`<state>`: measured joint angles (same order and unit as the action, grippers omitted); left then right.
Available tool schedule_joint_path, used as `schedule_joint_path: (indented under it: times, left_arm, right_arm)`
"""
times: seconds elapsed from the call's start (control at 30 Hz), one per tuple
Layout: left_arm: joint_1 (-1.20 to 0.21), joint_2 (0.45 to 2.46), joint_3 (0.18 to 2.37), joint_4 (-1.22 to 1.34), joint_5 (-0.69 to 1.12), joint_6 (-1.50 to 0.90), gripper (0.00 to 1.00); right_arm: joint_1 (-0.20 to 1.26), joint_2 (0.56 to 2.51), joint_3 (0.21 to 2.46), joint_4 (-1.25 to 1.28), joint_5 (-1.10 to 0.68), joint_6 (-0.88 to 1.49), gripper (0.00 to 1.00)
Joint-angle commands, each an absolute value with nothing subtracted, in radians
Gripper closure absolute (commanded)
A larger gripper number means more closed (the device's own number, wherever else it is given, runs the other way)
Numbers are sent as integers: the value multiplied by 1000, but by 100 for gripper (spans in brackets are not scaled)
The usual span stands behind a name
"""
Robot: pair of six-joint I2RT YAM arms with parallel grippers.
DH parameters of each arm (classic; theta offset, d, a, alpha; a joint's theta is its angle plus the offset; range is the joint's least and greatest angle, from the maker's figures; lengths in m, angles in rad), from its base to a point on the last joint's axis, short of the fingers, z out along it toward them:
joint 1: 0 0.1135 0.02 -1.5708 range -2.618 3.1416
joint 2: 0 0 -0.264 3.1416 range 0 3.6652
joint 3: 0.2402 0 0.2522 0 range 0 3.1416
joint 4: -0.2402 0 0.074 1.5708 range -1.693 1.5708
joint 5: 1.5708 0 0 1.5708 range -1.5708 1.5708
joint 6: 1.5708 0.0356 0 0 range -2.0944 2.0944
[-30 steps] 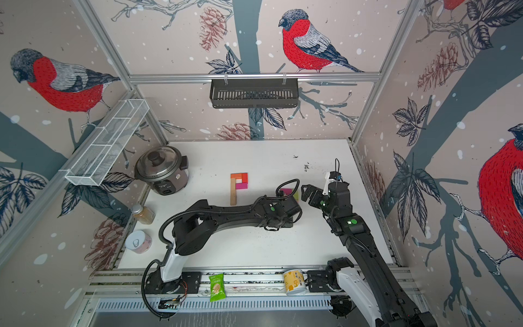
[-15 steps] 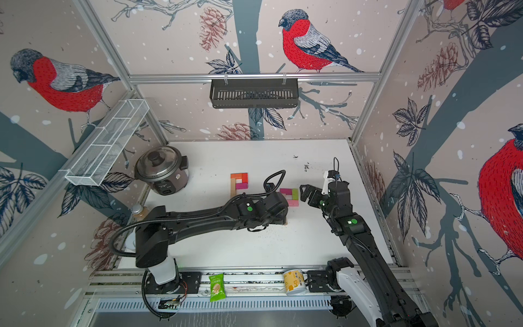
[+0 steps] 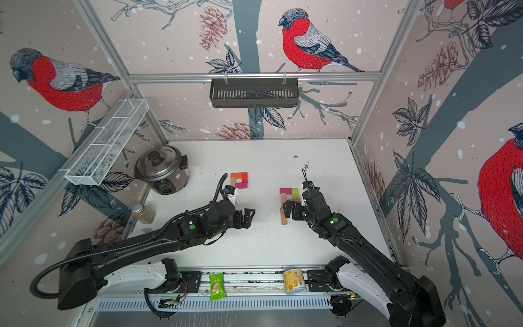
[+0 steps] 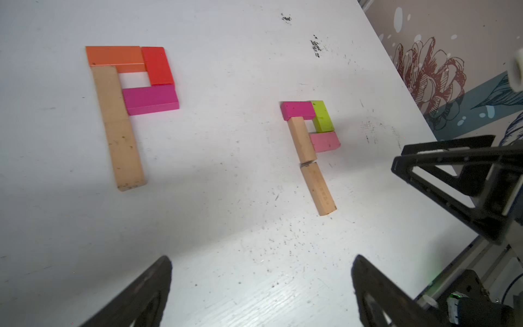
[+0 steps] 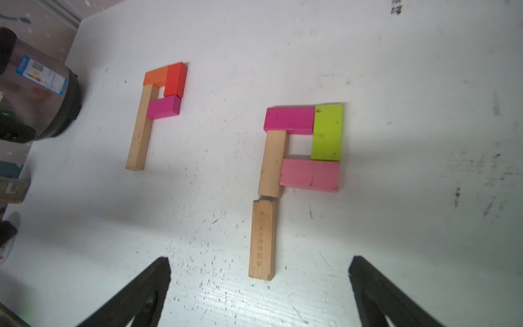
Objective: Assemble the letter p with building blocks
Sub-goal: Assemble the building block at the center of the board.
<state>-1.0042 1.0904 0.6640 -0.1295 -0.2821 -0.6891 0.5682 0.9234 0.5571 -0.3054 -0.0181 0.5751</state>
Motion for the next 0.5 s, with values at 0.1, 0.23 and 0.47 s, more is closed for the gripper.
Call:
schedule_joint_path:
  times: [0.1, 0.23, 0.47]
  left_arm:
    - [-951, 914, 452, 219, -261, -520, 3]
    - [-939, 841, 346, 339, -244, -436, 3]
    - [-934, 789, 305, 374, -169, -363, 3]
  right_arm:
    - [628, 998, 548, -282, 31, 610, 0]
    - [655, 1070, 546, -280, 26, 618, 3]
    - [689, 1151, 543, -257, 54, 638, 10]
